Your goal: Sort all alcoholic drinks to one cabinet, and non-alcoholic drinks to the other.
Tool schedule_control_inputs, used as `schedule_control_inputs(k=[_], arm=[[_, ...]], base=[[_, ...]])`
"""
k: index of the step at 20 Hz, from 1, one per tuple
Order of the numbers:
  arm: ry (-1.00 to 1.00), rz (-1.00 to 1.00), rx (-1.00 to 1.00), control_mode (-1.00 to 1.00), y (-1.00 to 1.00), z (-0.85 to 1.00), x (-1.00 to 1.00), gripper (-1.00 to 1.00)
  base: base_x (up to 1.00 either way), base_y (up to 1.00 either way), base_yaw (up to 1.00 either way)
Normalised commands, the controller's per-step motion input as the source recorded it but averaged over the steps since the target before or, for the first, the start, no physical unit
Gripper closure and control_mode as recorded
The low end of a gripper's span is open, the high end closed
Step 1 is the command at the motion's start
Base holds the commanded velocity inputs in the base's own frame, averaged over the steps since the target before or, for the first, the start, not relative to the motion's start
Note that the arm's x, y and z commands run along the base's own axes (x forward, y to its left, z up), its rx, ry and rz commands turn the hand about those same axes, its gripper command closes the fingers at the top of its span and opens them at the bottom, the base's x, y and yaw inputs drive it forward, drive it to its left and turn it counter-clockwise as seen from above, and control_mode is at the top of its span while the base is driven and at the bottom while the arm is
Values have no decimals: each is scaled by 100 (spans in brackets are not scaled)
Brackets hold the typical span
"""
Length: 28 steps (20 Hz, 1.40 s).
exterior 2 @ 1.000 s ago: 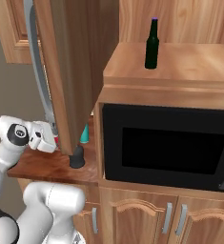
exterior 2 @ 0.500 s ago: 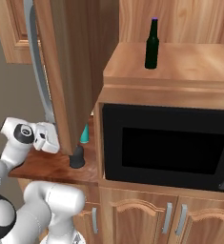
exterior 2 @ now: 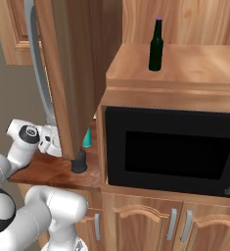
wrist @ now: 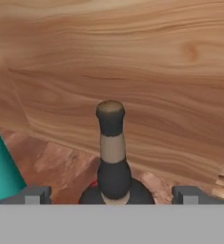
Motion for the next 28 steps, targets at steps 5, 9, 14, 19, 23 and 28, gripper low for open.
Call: schedule_control_inputs(k=[5,9,14,19,23,28], arm=[[2,-4,-1,-100,-20,-1,7,-100],[0,-3,-1,-100,-18,-5,8,-100],[0,-2,-2,-100,-12,-11,12,-100],[0,-1,-3,-100,-6,-17,14,-100],[1,0,-4,-100,-2,-17,14,100],[0,0,-4,-100,-1,-4,3,100]], base=[[0,0,0],[0,0,0],[0,0,0],[0,0,0],[0,0,0],[0,0,0]])
